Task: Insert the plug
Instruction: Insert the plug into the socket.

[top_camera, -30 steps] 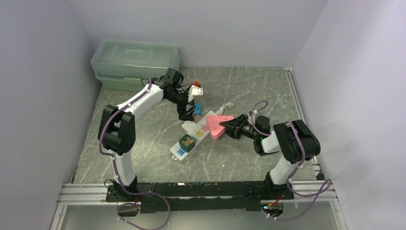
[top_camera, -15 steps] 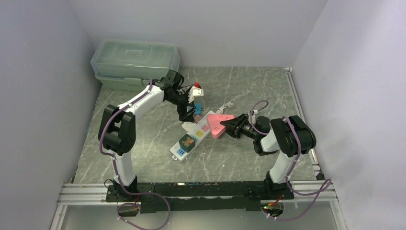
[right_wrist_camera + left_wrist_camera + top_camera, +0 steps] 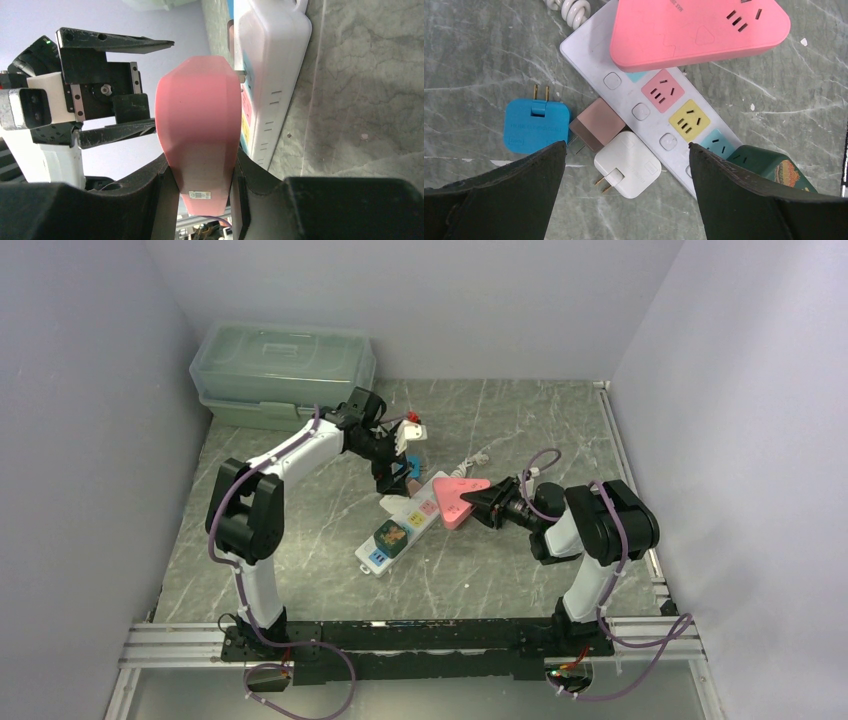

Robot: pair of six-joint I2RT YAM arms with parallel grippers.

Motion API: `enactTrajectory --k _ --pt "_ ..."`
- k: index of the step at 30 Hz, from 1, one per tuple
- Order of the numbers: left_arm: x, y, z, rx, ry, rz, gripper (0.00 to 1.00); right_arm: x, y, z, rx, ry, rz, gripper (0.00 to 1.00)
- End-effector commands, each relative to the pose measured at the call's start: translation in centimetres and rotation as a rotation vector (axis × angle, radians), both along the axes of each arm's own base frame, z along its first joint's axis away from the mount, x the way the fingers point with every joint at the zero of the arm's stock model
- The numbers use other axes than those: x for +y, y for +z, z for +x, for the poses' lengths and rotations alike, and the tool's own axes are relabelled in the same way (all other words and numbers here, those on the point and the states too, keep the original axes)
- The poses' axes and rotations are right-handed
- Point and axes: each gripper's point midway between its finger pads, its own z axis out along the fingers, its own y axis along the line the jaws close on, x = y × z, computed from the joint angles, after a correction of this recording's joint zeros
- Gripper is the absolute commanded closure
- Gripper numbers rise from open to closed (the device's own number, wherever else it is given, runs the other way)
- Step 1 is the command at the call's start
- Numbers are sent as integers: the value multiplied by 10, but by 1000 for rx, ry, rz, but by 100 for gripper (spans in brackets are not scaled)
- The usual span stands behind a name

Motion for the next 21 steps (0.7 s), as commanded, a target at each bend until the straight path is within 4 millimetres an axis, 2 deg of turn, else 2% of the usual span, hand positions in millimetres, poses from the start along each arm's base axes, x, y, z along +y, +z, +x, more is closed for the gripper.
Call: enactTrajectory --k 1,5,11,21 --pt "-10 4 9 5 32 -23 3 0 6 3 -79 18 -22 100" --pt "-22 9 12 19 40 -45 4 -1 1 1 -69 19 -29 100" --pt "-42 4 11 33 31 -35 11 -2 -7 0 -52 9 -26 100" --pt "-56 5 19 55 45 -65 15 -2 -15 -2 -32 6 -22 100"
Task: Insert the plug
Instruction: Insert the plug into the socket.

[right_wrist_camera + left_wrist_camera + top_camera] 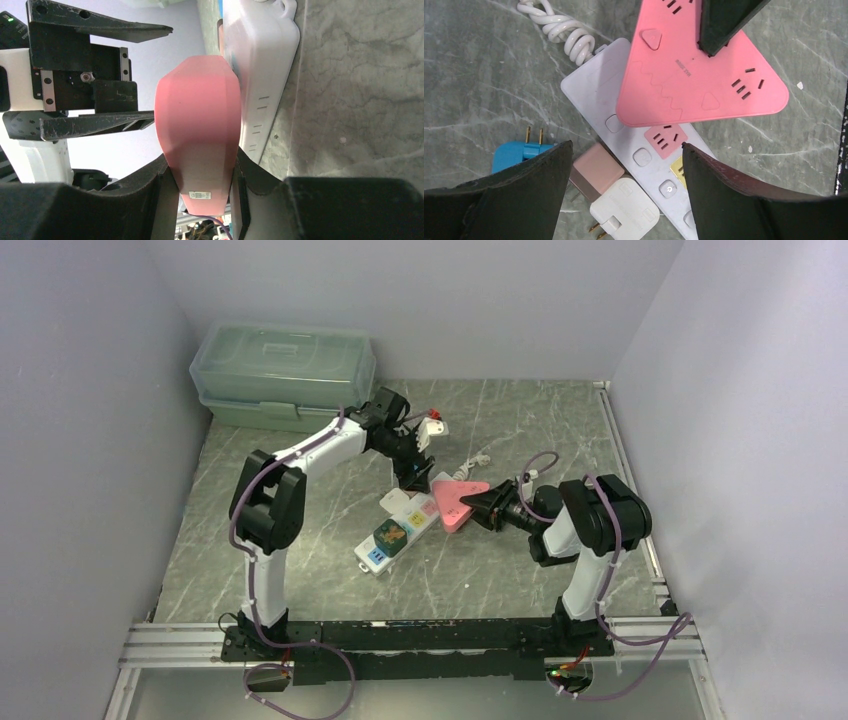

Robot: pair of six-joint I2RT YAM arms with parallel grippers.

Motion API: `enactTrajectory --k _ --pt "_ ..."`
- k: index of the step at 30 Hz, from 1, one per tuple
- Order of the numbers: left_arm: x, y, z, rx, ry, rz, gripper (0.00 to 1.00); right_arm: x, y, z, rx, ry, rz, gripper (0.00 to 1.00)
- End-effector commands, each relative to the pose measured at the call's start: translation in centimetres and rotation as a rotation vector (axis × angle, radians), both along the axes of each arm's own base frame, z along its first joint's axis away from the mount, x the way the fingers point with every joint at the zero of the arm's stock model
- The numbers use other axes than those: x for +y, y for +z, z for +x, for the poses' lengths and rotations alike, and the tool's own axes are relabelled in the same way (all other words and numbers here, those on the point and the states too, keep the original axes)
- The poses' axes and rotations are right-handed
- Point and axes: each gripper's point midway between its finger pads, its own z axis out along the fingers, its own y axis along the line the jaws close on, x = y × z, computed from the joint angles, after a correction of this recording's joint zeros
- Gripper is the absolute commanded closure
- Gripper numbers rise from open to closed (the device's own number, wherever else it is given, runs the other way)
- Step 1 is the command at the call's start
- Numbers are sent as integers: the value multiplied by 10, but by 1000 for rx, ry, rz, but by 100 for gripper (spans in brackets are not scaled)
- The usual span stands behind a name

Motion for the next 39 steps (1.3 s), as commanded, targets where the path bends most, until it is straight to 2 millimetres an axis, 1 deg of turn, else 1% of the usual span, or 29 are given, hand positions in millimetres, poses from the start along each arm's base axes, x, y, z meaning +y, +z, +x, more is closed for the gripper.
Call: enactTrajectory --k 1,5,10,15,19,21,23,26,29,33,36,39 --pt "-12 15 12 -21 12 -52 15 -2 -3 0 -15 -11 -9 100" --pt "-17 11 14 -20 9 -46 16 -4 -7 -1 -3 -24 -13 100" --pt "-26 7 15 -29 3 -45 16 -6 -20 -4 23 -32 -39 100" --pt "-34 -1 17 -38 3 -21 16 -8 -32 -7 38 -43 -50 100" --pt "-37 -5 16 -38 -4 -6 18 -10 -44 -12 58 -46 -81 100" --pt "-39 -7 15 -49 -13 9 20 -11 -46 -12 62 -50 -87 100" --pt "-39 -14 13 -63 -21 40 22 -11 -46 -13 65 -55 -87 100" --pt "-36 -26 12 -67 -26 91 30 -12 -46 -14 69 -56 -93 100" --pt "-29 -43 9 -76 -39 157 37 -12 -47 -15 70 -54 -101 100" --pt "-21 -60 5 -104 -46 213 40 -14 -53 -16 88 -64 -111 100" --pt "-19 -68 2 -108 -56 241 41 -15 -57 -19 108 -72 -101 100" --pt "-16 -76 -2 -111 -70 274 43 -15 -57 -21 108 -75 -85 99"
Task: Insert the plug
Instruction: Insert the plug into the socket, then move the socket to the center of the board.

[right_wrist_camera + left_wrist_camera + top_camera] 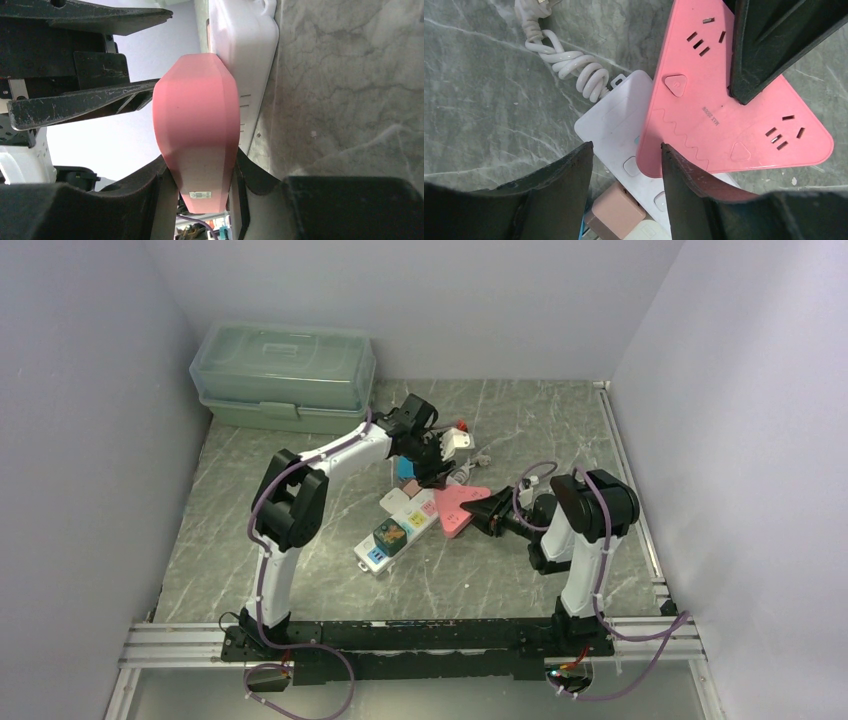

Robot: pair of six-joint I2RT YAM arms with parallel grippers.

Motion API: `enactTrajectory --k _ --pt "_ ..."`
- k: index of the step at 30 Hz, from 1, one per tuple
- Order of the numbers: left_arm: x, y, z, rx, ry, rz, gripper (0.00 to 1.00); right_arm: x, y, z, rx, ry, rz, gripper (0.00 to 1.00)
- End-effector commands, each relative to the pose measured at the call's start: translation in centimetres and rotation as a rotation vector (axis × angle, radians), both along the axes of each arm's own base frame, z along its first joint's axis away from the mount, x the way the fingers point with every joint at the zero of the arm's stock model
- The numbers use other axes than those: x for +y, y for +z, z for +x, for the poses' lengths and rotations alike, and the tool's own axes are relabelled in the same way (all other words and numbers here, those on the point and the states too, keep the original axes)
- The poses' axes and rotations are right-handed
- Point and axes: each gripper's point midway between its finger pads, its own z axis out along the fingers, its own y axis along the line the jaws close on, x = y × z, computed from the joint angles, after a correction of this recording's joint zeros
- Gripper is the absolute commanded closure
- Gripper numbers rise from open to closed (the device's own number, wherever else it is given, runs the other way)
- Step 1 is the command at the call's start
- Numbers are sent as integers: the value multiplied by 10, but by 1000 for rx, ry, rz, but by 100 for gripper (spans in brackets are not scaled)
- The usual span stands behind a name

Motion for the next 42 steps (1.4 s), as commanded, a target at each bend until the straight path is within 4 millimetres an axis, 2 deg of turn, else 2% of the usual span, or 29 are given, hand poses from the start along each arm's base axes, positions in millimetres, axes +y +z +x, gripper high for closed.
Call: enactTrajectory --k 1,5,7,10,13,14,16,18,20,24,25,27,31,34,36,38,39,42 --pt "27 -54 -15 20 -17 196 44 -12 -40 -14 141 -64 -63 91" --pt "33 -58 -22 24 -24 213 46 -15 -39 -19 138 -65 -100 58" --pt "35 -60 -26 29 -28 218 47 -16 -35 -19 119 -60 -140 45" --pt "38 -61 -28 33 -25 221 47 -19 -26 -12 86 -53 -212 23" --pt "37 -60 -28 30 -22 215 47 -26 -12 -2 42 -54 -323 7" --pt "36 -58 -28 29 -19 209 47 -29 -12 -4 61 -46 -361 1" --pt "33 -53 -25 27 -7 195 46 -32 4 0 2 -41 -419 0" --pt "27 -41 -22 27 6 170 44 -39 8 -9 20 -18 -486 0" --pt "22 -26 -17 23 25 140 39 -44 17 -16 7 -9 -541 5" --pt "12 18 2 14 106 43 17 -60 43 -24 -48 -18 -657 12" --pt "12 29 7 15 127 20 14 -64 51 -23 -60 -25 -687 12" --pt "15 51 19 27 175 -24 1 -70 61 -23 -69 -17 -745 12" --pt "27 75 11 58 192 -39 0 -82 88 -4 -119 -40 -850 12" --pt "37 73 -12 93 181 -33 0 -85 106 26 -154 -56 -901 17" --pt "44 58 -28 128 172 5 0 -86 115 48 -167 -78 -930 20" --pt "51 44 -39 163 176 40 0 -85 110 74 -161 -80 -963 22" --pt "55 38 -43 174 177 54 0 -85 113 90 -172 -96 -988 23" --pt "58 30 -54 199 171 63 0 -76 109 121 -180 -109 -1061 23"
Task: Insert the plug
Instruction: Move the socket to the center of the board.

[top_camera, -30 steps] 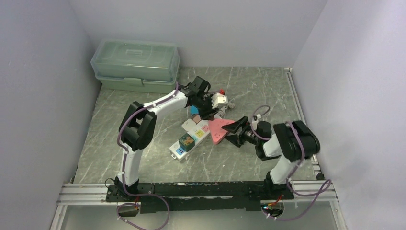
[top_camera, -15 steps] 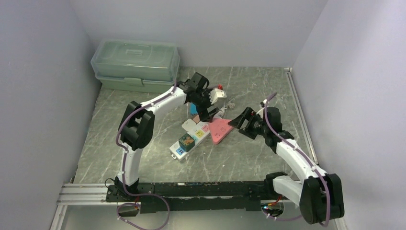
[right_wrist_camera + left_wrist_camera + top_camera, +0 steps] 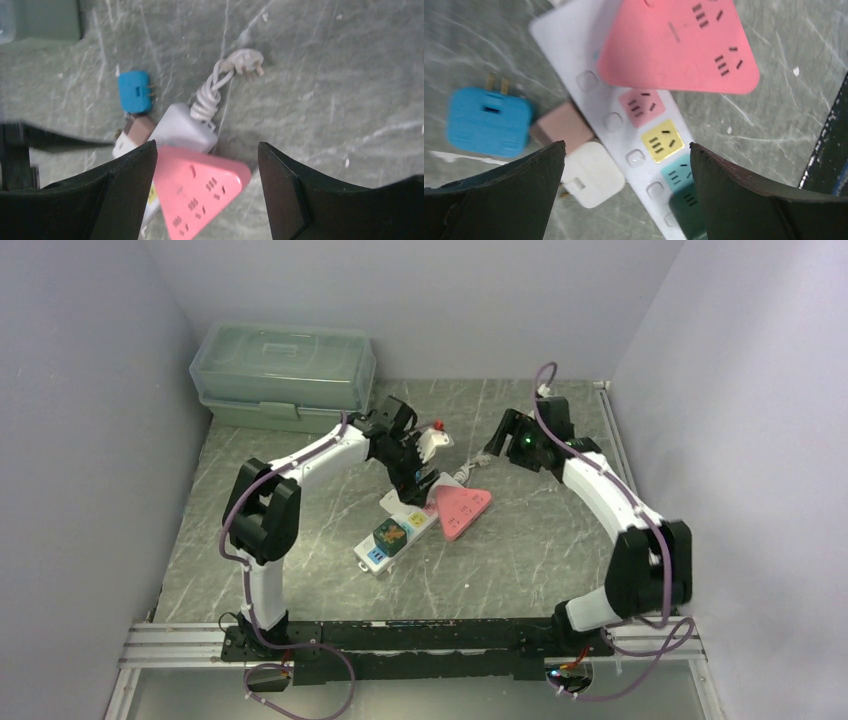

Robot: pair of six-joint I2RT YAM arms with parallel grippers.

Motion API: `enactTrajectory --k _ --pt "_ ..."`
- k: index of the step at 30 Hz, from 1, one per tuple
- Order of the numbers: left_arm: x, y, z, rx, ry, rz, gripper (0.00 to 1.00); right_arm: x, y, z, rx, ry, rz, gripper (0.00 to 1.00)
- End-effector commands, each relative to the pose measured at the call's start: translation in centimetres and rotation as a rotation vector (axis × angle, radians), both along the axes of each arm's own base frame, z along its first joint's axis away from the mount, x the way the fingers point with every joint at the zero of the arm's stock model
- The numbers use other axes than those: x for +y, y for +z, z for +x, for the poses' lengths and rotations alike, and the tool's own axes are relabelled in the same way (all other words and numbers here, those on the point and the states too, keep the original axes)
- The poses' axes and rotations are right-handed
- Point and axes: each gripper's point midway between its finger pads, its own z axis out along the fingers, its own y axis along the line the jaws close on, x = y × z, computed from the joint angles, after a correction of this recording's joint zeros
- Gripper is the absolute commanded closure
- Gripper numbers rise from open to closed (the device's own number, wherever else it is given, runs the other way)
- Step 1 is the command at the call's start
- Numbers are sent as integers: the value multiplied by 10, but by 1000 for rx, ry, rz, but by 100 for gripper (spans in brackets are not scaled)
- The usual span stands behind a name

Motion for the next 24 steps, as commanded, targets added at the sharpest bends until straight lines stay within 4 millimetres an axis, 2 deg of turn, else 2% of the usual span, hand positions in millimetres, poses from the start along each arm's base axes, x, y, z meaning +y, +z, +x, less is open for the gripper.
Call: enactTrajectory --k 1,4,7,10,13,18,24 --pt "2 -1 -25 44 -21 0 0 4 0 46 -55 -28 -154 23" --pt "3 -11 -30 34 -43 42 0 16 -14 65 -41 -35 -250 23" --pt "6 -25 -33 18 -71 82 0 25 -28 78 -27 -34 -321 19" --pt "8 -36 -31 -4 -87 93 0 27 -41 86 -26 -41 -353 12" --pt "8 -41 -28 -8 -86 100 0 27 -54 91 -11 -39 -378 11" --pt "8 -54 -32 14 -93 117 0 25 -84 89 40 -33 -413 19" --pt "7 -64 -40 7 -141 147 0 18 -115 70 92 -39 -420 29"
